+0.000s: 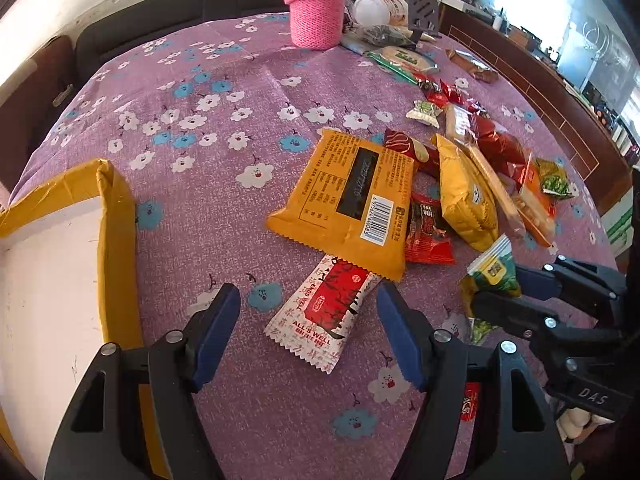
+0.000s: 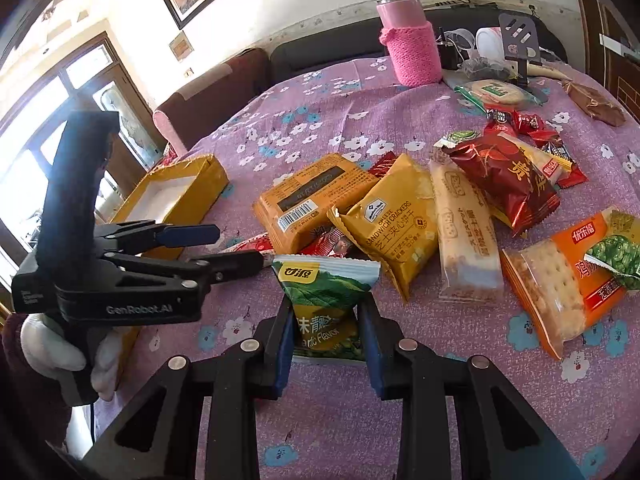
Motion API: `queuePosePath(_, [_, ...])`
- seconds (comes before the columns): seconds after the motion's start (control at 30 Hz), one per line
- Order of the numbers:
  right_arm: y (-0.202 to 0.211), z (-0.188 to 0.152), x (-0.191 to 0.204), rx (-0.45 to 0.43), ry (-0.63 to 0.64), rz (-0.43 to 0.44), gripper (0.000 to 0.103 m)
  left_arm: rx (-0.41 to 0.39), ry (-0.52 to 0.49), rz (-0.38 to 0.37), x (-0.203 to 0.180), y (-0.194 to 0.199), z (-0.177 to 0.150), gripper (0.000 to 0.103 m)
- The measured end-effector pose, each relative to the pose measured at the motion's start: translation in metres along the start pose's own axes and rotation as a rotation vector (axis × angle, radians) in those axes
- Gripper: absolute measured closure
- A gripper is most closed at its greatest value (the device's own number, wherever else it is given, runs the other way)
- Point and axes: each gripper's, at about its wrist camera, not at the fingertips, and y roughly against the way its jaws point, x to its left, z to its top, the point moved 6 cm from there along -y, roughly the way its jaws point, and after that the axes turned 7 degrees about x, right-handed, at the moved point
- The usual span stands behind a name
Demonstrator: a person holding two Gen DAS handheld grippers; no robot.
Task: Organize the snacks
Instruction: 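Grasp the green pea packet with the right tool while the left grasps the red-white bar, then carry both held snacks over the yellow-rimmed tray and open both tools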
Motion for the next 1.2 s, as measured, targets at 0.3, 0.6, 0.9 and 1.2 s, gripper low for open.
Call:
queuePosePath(0.3, [0.003, 0.001, -0.006, -0.014, -0.045, 0.022, 0.072, 0.002, -0.058, 0.026, -0.017, -0.005, 0.001, 0.074])
queuePosePath(0.6, [0.008, 0.002, -0.005, -0.044, -0.035, 0.018, 0.072, -0.089, 0.128, -0.02, -0.001, 0.033, -0.026, 0.077])
queuePosePath(0.9, [0.013, 0.003, 0.003, -0.065, -0.021, -0.037, 0.072, -0.286, 0.331, 0.015, 0.074, 0.142, -0.097, 0.077])
queuePosePath(1.2, [0.061, 0.028, 0.133, -0.077, 0.119, 0.143, 0.073, -0.316, 0.481, 0.133, 0.175, 0.171, -0.16, 0.077])
